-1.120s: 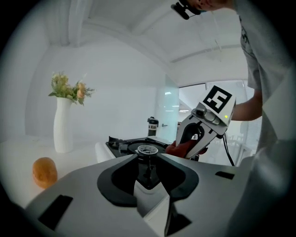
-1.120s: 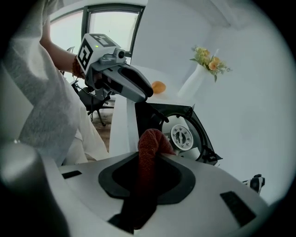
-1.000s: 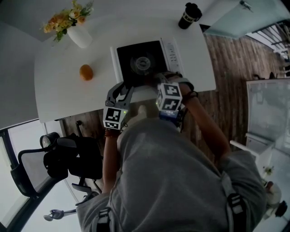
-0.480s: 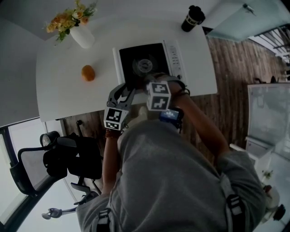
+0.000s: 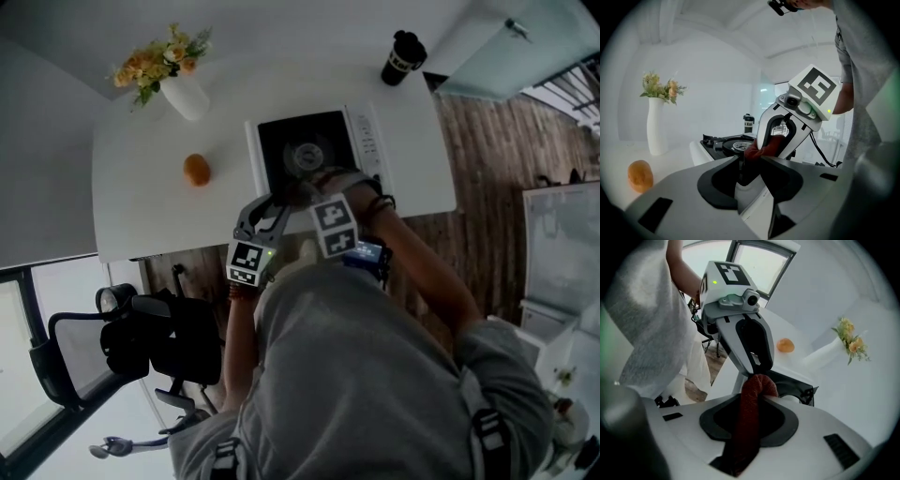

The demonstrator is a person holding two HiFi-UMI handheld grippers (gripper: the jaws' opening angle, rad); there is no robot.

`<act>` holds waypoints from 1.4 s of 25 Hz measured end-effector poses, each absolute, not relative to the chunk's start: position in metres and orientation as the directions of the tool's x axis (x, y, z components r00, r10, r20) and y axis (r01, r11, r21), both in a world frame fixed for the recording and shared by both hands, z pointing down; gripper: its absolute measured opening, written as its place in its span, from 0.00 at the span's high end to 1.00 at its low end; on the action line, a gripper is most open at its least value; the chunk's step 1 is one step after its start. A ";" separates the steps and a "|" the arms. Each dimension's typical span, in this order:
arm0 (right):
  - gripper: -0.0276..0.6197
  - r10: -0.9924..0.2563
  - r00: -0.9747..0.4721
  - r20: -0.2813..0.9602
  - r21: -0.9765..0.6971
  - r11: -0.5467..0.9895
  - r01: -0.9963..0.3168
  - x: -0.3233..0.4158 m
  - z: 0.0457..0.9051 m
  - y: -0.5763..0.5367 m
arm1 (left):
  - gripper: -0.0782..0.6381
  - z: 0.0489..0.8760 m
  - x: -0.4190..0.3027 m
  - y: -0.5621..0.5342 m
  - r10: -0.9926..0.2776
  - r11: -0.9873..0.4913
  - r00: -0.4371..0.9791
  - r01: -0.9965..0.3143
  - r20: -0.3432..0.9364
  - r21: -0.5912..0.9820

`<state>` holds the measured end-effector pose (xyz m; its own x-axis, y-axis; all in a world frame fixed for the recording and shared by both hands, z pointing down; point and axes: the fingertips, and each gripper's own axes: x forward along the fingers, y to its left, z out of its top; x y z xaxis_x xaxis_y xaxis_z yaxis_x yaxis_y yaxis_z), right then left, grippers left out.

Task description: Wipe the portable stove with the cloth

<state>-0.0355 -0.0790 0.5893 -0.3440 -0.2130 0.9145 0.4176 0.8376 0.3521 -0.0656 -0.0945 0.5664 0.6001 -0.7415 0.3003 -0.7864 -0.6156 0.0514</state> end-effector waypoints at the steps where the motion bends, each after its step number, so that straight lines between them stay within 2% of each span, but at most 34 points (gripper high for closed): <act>1: 0.79 -0.206 -0.374 0.904 0.355 0.850 0.390 -0.035 0.588 -0.081 | 0.67 0.565 -0.065 -0.094 -0.742 -0.619 0.601 -0.785 0.297 0.042; 3: 0.79 -0.182 -0.459 0.870 0.326 0.909 0.258 -0.032 0.577 -0.085 | 0.67 0.554 -0.064 -0.091 -0.742 -0.633 0.608 -0.774 0.281 0.001; 5: 0.79 -0.162 -0.591 0.790 0.246 0.967 0.064 -0.030 0.548 -0.086 | 0.66 0.534 -0.061 -0.084 -0.729 -0.662 0.642 -0.750 0.235 -0.004; 7: 0.79 -0.158 -0.775 0.612 0.117 0.987 -0.110 -0.031 0.504 -0.088 | 0.63 0.508 -0.054 -0.076 -0.694 -0.705 0.702 -0.708 0.163 0.049; 9: 0.79 -0.135 -0.923 0.361 -0.063 0.984 -0.169 -0.030 0.461 -0.086 | 0.59 0.485 -0.046 -0.067 -0.647 -0.752 0.757 -0.653 0.094 0.090; 10: 0.79 -0.110 -0.959 0.261 -0.148 0.977 -0.152 -0.028 0.448 -0.083 | 0.56 0.475 -0.042 -0.065 -0.624 -0.773 0.779 -0.627 0.063 0.103; 12: 0.78 -0.034 -0.985 0.168 -0.256 0.963 -0.077 -0.026 0.441 -0.073 | 0.53 0.459 -0.034 -0.063 -0.578 -0.809 0.816 -0.575 0.009 0.122; 20: 0.77 0.164 -0.985 0.059 -0.481 0.869 0.116 -0.014 0.451 -0.049 | 0.51 0.452 -0.012 -0.043 -0.431 -0.898 0.902 -0.432 0.022 0.090; 23: 0.77 0.127 -0.992 -0.002 -0.492 0.864 0.111 -0.012 0.445 -0.055 | 0.51 0.446 -0.013 -0.046 -0.434 -0.895 0.899 -0.424 -0.052 0.141; 27: 0.77 0.066 -0.997 -0.050 -0.391 0.917 0.080 -0.013 0.428 -0.061 | 0.49 0.437 -0.024 -0.051 -0.448 -0.887 0.878 -0.412 -0.169 0.211; 31: 0.77 0.072 -0.995 -0.075 -0.339 0.936 0.094 -0.021 0.416 -0.055 | 0.48 0.446 -0.021 -0.042 -0.404 -0.900 0.908 -0.372 -0.116 0.226; 35: 0.77 0.061 -0.996 -0.057 -0.313 0.947 0.076 -0.033 0.422 -0.050 | 0.46 0.443 -0.016 -0.044 -0.422 -0.892 0.894 -0.380 -0.150 0.244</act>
<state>-0.0331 -0.0503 0.4220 -0.9965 0.0615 -0.0574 0.0764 0.9466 -0.3132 -0.0159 -0.0438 0.4431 0.8944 -0.4216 -0.1497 -0.3798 -0.8924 0.2437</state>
